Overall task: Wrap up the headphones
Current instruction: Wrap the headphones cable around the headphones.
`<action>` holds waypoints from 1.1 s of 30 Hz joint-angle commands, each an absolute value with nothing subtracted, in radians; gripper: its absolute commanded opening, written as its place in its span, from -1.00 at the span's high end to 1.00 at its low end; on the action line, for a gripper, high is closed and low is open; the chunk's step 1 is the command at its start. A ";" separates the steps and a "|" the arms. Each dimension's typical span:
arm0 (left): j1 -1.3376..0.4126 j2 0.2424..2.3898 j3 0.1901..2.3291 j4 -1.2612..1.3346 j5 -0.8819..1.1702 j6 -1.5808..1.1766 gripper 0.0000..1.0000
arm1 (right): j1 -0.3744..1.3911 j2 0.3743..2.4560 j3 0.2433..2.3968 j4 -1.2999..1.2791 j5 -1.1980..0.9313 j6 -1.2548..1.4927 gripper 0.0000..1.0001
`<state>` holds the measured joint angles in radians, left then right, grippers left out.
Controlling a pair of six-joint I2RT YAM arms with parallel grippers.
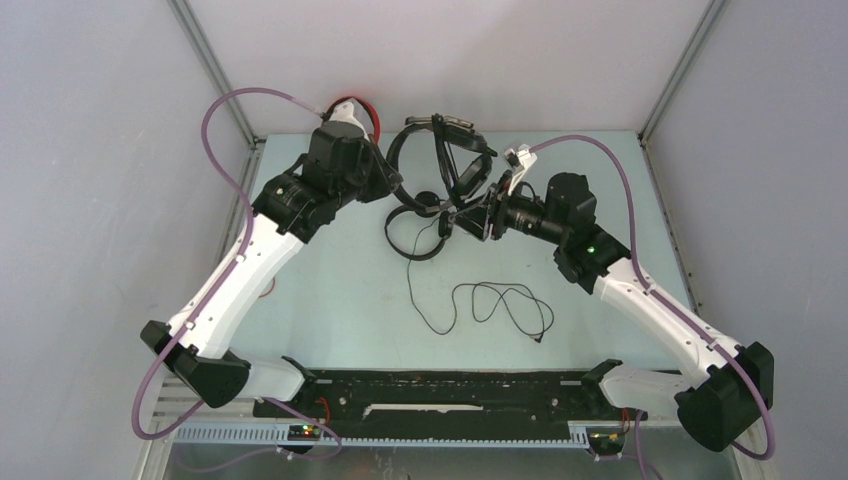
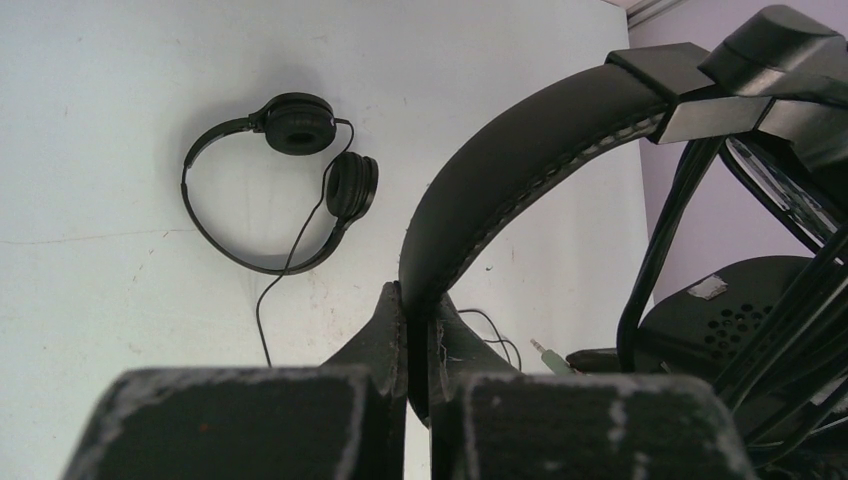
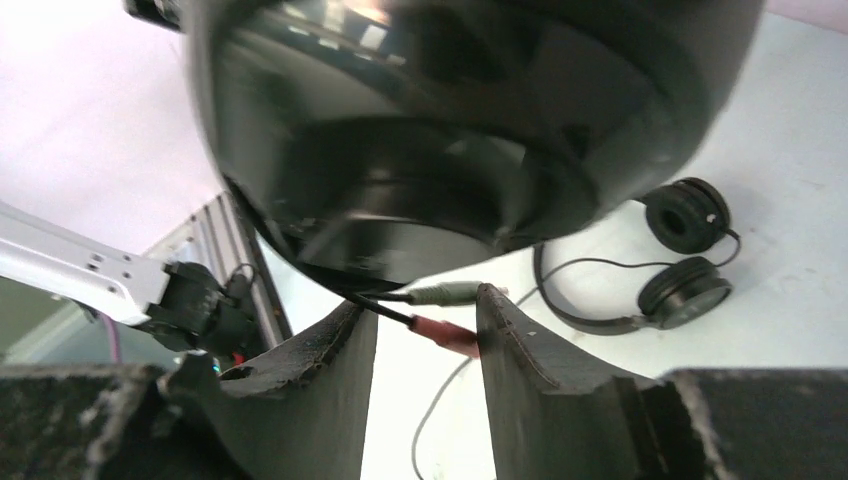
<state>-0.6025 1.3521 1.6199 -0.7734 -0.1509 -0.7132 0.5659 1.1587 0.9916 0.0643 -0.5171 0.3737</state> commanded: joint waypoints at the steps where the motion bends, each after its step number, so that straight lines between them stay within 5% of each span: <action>1: -0.607 1.336 1.721 -0.730 -0.055 -0.711 1.00 | 0.534 1.138 0.957 0.077 -0.539 0.204 0.12; 18: -0.606 1.372 1.755 -0.796 -0.037 -0.671 1.00 | 0.535 1.111 0.920 0.097 -0.554 0.185 0.20; 33: -0.606 1.482 1.905 -0.898 -0.169 -0.590 1.00 | 0.533 0.965 0.896 -0.217 -0.553 0.214 0.04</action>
<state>-0.6048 1.4734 1.8248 -0.9112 -0.1165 -0.6270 0.5385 1.0172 0.9016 -0.1127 -0.5453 0.2092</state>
